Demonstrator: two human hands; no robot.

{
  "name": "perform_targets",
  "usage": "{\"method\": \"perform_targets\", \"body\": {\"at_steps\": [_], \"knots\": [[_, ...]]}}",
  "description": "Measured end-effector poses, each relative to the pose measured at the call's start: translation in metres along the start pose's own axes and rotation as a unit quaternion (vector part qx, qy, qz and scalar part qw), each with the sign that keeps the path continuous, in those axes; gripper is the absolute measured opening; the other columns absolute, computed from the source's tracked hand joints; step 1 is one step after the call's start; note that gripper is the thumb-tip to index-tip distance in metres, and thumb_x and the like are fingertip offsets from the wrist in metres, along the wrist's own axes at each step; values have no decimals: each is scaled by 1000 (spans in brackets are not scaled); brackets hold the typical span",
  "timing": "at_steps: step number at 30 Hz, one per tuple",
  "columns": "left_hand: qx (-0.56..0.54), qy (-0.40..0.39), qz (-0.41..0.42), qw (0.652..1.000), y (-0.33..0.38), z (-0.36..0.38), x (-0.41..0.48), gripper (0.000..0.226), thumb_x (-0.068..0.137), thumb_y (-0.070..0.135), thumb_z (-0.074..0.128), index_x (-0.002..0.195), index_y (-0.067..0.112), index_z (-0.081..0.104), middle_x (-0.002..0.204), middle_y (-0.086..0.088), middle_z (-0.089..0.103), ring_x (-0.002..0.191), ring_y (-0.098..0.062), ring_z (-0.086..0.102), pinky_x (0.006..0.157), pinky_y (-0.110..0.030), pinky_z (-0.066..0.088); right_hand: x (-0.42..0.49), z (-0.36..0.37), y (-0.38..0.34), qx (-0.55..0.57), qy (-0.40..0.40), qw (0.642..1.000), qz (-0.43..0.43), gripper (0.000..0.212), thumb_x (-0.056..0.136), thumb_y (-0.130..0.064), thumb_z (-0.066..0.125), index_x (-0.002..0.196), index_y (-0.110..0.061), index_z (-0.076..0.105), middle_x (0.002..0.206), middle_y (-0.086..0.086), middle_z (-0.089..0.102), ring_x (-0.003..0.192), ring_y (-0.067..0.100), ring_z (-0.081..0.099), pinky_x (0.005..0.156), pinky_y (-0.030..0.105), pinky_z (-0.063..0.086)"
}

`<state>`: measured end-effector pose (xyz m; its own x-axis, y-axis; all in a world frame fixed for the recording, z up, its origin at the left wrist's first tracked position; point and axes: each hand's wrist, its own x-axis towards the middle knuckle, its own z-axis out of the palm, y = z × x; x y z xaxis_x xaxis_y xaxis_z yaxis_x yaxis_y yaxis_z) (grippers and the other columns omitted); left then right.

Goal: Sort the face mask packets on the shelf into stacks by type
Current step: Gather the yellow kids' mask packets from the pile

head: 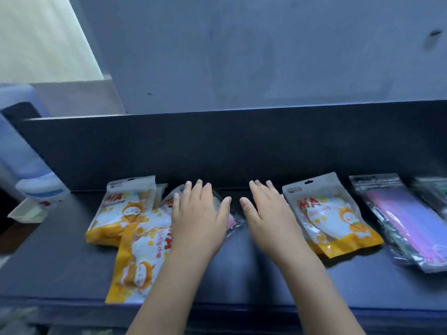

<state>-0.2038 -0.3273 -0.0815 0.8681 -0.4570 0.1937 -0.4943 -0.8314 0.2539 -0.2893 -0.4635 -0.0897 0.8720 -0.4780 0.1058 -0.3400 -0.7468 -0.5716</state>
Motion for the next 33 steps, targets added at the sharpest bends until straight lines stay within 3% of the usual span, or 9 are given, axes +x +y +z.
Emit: {"method": "perform_targets", "body": {"at_steps": [11, 13, 16, 18, 22, 26, 28, 30, 33], "knots": [[-19, 3, -72, 997, -128, -20, -3, 68, 101, 60, 29, 155, 19, 38, 165, 0, 35, 157, -22, 18, 127, -48, 14, -5, 51, -66, 43, -33, 998, -12, 65, 108, -52, 41, 165, -22, 31, 172, -11, 29, 162, 8, 7, 130, 32, 14], [-17, 4, -89, 996, -160, -22, 6, 67, 100, 60, 29, 148, 16, 46, 158, -4, 45, 153, -25, 26, 126, -50, 16, -5, 58, -86, 43, -52, 998, -8, 68, 106, -55, 46, 165, -24, 31, 172, -13, 28, 162, 6, 7, 127, 30, 16], [-18, 2, -95, 995, -200, -24, 21, 60, 100, 57, 34, 134, 12, 55, 147, -7, 55, 147, -27, 35, 123, -55, 21, -5, 73, -115, 25, -57, 998, 15, 71, 99, -59, 57, 159, -24, 39, 165, -11, 39, 157, 9, 24, 119, 33, 30], [-26, -10, -80, 996, -222, -25, 28, 62, 99, 58, 36, 138, 13, 52, 149, -6, 52, 147, -27, 35, 124, -55, 20, -7, 84, -133, 27, -46, 998, 46, 65, 96, -58, 63, 149, -24, 49, 154, -7, 50, 145, 12, 40, 110, 35, 39], [-50, -31, -41, 997, -259, -24, 38, 76, 89, 69, 32, 142, 17, 49, 148, -5, 53, 141, -30, 40, 118, -54, 32, -11, 104, -155, 8, 1, 996, 83, 63, 97, -54, 64, 149, -22, 50, 153, -5, 52, 142, 15, 44, 110, 37, 41], [-115, -89, -42, 989, -273, -16, 46, 89, 75, 78, 35, 139, 19, 50, 147, -6, 53, 135, -37, 46, 111, -50, 40, -21, 117, -161, 1, 88, 980, 180, 73, 94, -54, 66, 154, -16, 47, 158, -3, 45, 149, 17, 34, 115, 37, 38], [-136, -120, -43, 982, -276, -14, 47, 79, 80, 71, 51, 140, 18, 48, 146, -10, 52, 130, -39, 49, 109, -49, 42, -29, 119, -161, -11, 116, 957, 265, 67, 87, -52, 68, 139, -12, 55, 142, 4, 48, 138, 26, 38, 100, 41, 43], [-151, -125, -51, 979, -279, -12, 50, 75, 82, 64, 62, 141, 19, 47, 147, -16, 48, 131, -43, 46, 109, -49, 41, -35, 116, -160, -6, 106, 929, 354, 67, 81, -50, 72, 131, -9, 54, 134, 11, 50, 131, 34, 42, 88, 39, 38], [-188, -127, -77, 971, -283, -14, 54, 85, 75, 62, 74, 144, 21, 47, 144, -18, 47, 132, -44, 46, 109, -47, 42, -39, 115, -154, 22, 114, 910, 398, 61, 77, -37, 77, 124, -6, 54, 127, 17, 60, 119, 41, 55, 83, 39, 44]]}}
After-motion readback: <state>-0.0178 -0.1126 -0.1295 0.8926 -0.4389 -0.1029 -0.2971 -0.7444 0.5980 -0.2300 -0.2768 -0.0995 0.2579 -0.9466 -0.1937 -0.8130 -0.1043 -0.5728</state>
